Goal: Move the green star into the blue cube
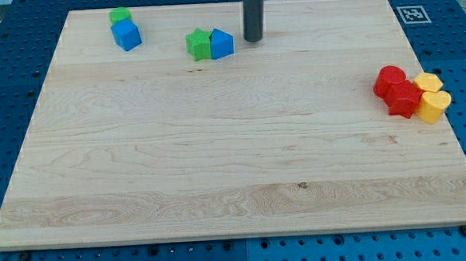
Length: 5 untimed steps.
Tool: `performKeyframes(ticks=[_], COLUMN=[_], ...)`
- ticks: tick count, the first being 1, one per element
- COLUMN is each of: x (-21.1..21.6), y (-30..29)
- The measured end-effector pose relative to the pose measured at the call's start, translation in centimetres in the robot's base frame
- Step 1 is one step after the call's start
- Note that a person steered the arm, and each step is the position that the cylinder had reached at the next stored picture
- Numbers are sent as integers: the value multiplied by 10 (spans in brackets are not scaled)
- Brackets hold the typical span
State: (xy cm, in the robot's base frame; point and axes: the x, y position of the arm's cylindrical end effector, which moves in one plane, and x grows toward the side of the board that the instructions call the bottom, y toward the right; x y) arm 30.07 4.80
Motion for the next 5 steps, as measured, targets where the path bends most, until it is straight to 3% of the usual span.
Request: performKeyframes(ticks=[1,2,3,5], x=[27,27,23,-13], y=[0,-37,-96,-156])
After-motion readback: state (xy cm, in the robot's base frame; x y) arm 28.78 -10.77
